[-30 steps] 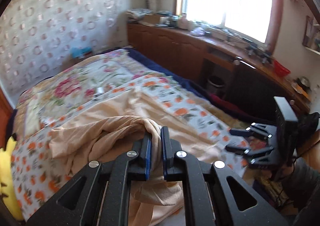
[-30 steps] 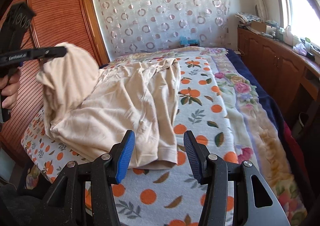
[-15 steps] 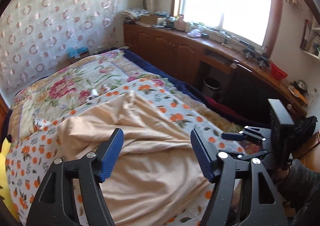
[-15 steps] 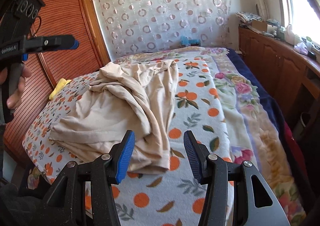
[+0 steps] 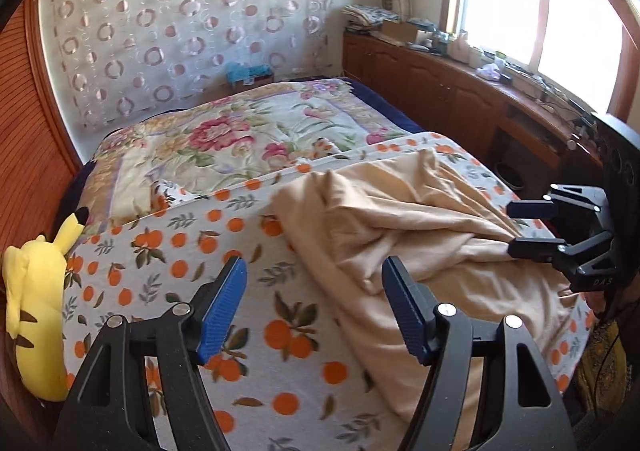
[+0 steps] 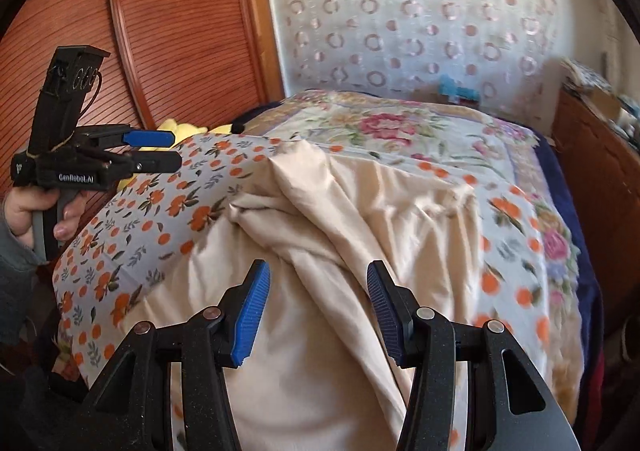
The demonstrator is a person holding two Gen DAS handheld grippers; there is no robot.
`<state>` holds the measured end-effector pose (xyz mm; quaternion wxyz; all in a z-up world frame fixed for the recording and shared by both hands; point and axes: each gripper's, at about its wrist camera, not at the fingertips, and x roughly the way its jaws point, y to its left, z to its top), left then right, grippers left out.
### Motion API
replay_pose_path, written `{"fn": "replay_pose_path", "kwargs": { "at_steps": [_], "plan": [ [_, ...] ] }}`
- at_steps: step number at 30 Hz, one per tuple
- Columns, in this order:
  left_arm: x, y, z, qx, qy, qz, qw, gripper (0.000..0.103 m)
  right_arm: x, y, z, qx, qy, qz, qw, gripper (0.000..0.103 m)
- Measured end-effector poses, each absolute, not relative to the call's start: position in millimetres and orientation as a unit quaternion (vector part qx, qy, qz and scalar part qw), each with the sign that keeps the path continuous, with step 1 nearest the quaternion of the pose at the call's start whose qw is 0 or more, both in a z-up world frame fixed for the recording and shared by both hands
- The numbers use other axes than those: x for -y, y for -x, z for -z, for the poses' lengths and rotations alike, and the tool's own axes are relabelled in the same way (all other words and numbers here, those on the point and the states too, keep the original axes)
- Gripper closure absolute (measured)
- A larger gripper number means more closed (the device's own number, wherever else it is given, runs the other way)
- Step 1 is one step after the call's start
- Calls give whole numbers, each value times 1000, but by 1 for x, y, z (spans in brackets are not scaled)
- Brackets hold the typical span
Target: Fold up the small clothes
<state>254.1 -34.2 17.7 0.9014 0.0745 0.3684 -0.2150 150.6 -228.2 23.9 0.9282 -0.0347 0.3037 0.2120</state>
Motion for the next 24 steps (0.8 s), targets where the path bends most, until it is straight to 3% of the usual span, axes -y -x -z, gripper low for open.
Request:
{"fn": "replay_pose_path", "kwargs": {
  "at_steps": [16, 17, 19, 24],
  "plan": [
    [-14, -284, 12, -376, -65, 189, 905, 32, 125, -294, 7, -394, 115, -294, 863, 51],
    [-15, -285, 13, -376, -65, 190, 905, 32, 127, -299, 8, -397, 116, -294, 862, 70],
    [-15, -285, 12, -376, -65, 190, 905, 32, 131, -305, 5, -398, 116, -295, 861, 97],
    [-12, -287, 18, -380, -63, 198, 901, 32, 162, -295, -33, -355, 92, -290, 884, 99]
  ]
}}
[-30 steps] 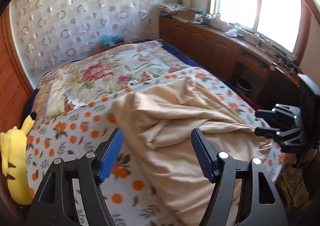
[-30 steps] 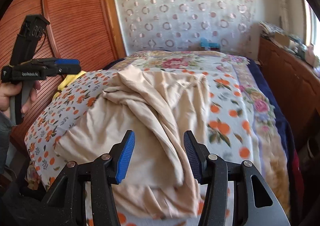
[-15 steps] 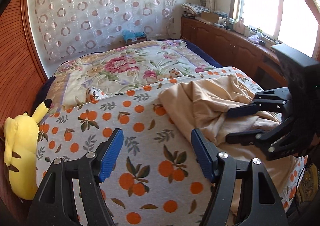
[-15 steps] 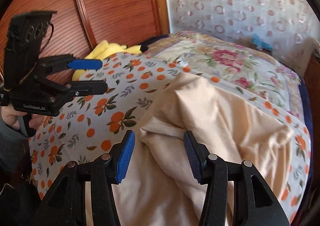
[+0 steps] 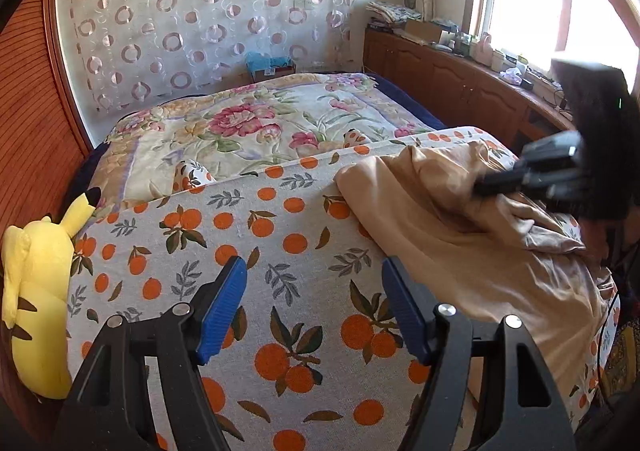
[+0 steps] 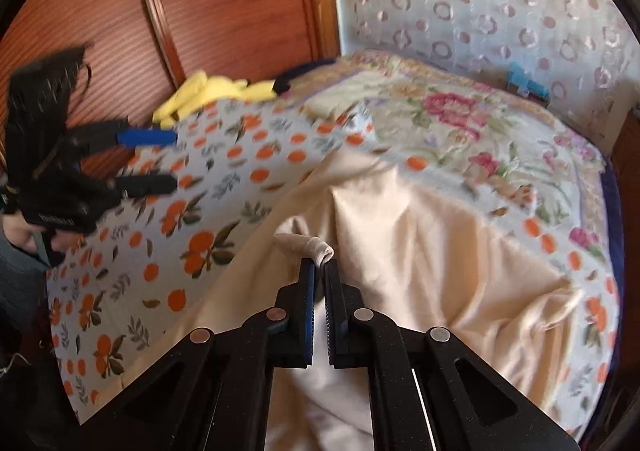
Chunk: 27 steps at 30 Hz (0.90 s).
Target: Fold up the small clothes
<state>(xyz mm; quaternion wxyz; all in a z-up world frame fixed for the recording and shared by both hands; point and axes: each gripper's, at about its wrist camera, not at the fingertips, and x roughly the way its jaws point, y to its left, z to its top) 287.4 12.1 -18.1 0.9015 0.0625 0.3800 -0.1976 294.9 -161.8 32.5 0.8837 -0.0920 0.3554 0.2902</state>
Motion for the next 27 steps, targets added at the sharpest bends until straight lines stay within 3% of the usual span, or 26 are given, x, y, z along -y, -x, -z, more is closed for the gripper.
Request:
{"fn": "replay_pose_path", "kwargs": {
  "at_steps": [6, 13, 15, 19, 25, 27],
  "plan": [
    [6, -287, 29, -393, -62, 215, 892, 32, 227, -306, -72, -317, 78, -205, 923, 99],
    [39, -276, 39, -405, -74, 243, 878, 32, 290, -339, -63, -330, 57, -40, 941, 98],
    [47, -271, 42, -409, -79, 249, 875, 32, 292, -337, -57, -334, 44, -28, 941, 90],
    [56, -263, 45, -414, -83, 251, 871, 32, 269, -322, -46, -345, 35, -81, 935, 87],
    [60, -239, 43, -411, -73, 254, 872, 32, 261, -273, -32, -363, 17, -135, 922, 63],
    [61, -230, 42, -411, -71, 255, 872, 32, 264, -249, -28, -364, 14, -145, 920, 63]
  ]
}}
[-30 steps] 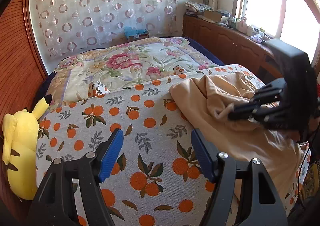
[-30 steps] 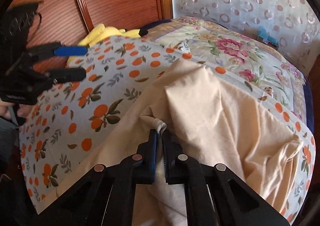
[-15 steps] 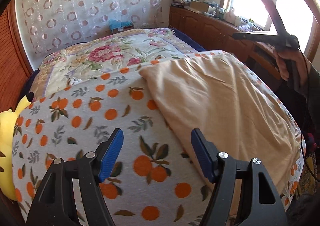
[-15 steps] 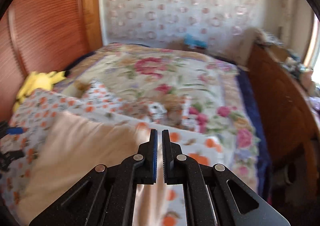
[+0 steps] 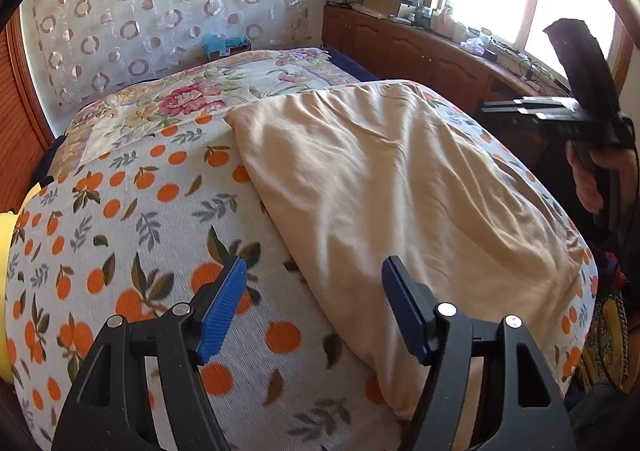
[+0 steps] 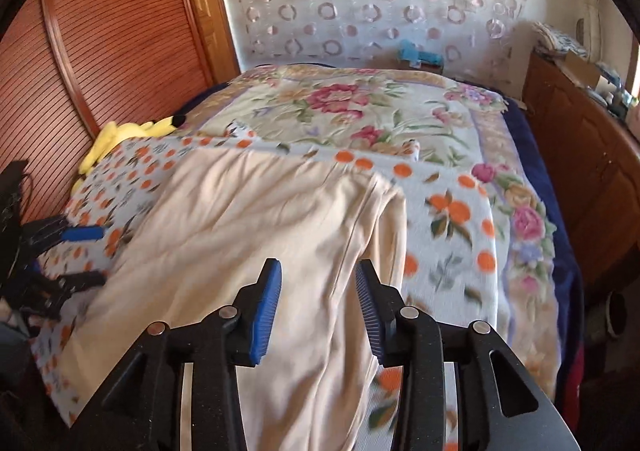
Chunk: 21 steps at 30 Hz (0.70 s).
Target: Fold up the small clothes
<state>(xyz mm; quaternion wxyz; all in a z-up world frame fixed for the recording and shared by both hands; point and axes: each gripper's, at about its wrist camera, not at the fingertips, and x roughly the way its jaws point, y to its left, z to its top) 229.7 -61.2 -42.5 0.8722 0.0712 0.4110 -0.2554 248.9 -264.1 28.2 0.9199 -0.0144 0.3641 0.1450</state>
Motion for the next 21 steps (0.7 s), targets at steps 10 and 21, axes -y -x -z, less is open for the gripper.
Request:
{"fn": "replay_pose_path", "kwargs": {
  "at_steps": [10, 21],
  "plan": [
    [60, -174, 46, -413, -53, 260, 871, 32, 298, -153, 0, -380, -9, -125, 917, 62],
    [61, -122, 56, -422, -20, 285, 860, 54, 292, -117, -6, -362, -1, -117, 925, 91]
  ]
}}
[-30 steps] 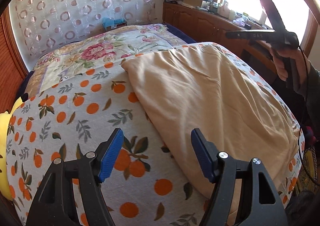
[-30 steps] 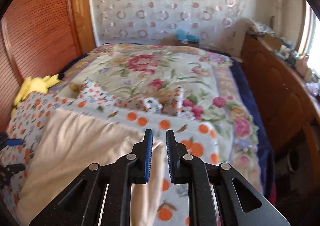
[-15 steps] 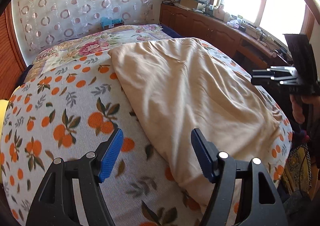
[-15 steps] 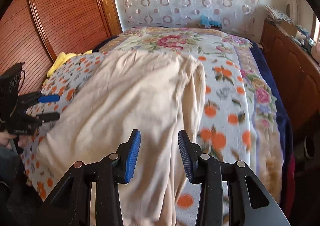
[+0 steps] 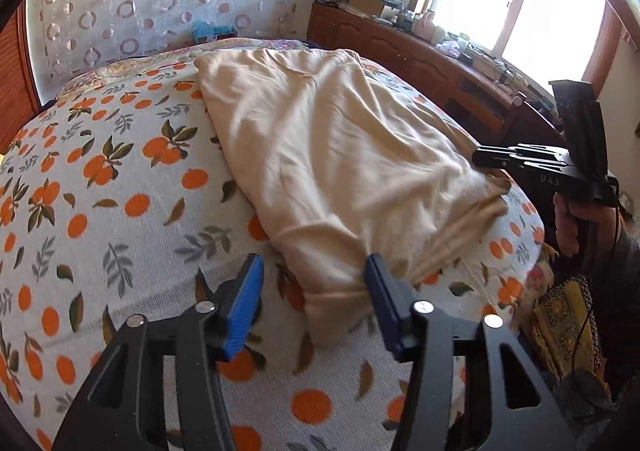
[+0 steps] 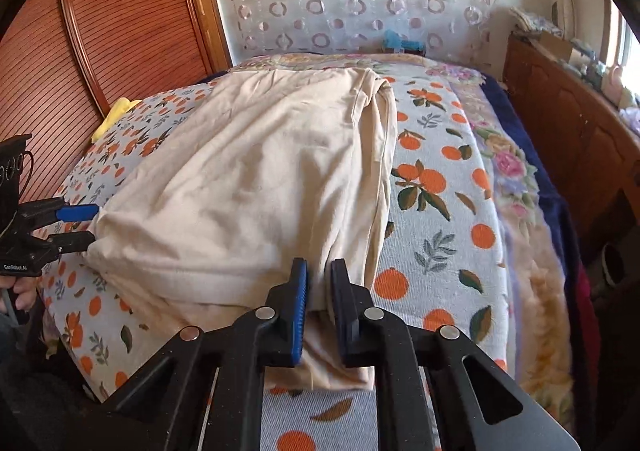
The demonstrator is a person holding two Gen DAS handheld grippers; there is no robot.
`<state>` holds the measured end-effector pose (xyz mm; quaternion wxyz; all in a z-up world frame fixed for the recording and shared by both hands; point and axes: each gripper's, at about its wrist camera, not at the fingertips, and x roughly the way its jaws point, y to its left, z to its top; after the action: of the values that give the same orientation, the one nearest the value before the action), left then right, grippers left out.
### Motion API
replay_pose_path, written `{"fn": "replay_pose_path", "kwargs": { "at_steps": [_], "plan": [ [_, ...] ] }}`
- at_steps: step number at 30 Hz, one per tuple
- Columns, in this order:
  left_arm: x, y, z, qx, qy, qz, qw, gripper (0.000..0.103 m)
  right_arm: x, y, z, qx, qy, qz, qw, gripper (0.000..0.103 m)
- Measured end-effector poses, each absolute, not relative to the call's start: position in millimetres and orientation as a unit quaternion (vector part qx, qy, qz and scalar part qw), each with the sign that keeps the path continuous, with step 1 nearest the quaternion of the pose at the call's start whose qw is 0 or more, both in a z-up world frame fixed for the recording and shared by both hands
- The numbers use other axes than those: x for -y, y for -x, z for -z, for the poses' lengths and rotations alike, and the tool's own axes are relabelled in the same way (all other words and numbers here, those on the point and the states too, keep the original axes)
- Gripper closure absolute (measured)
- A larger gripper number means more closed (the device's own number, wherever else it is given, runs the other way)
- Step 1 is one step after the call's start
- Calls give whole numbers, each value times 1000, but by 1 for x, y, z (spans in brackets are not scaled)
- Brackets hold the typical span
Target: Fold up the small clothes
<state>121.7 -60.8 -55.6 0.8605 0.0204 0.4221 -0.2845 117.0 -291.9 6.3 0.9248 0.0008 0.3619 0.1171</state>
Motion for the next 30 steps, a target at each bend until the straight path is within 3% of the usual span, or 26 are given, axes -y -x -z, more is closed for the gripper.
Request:
{"fn": "replay_pose_path", "kwargs": {
  "at_steps": [3, 7, 9, 11, 13, 23, 27, 30],
  "plan": [
    [61, -115, 55, -421, -17, 286, 861, 67, 296, -98, -8, -349, -13, -115, 930, 91],
    [62, -106, 58, -424, -23, 285, 859, 69, 301, -78, -11, -335, -33, -115, 934, 91],
    [62, -106, 62, -430, -20, 285, 856, 69, 302, -75, -6, -335, -33, -109, 935, 75],
    [61, -104, 66, -434, -18, 286, 854, 69, 303, -78, -1, -342, -35, -101, 934, 46],
    [61, -102, 66, -431, -17, 286, 856, 69, 301, -83, 6, -347, -33, -86, 933, 41],
    [69, -99, 66, -425, -35, 289, 857, 74, 298, -100, 17, -364, -52, -76, 927, 40],
    [69, -99, 64, -423, -30, 294, 857, 91, 293, -102, 18, -362, -54, -89, 926, 40],
    [73, -96, 55, -414, -30, 314, 854, 93, 287, -103, 19, -363, -44, -108, 924, 53]
  ]
}}
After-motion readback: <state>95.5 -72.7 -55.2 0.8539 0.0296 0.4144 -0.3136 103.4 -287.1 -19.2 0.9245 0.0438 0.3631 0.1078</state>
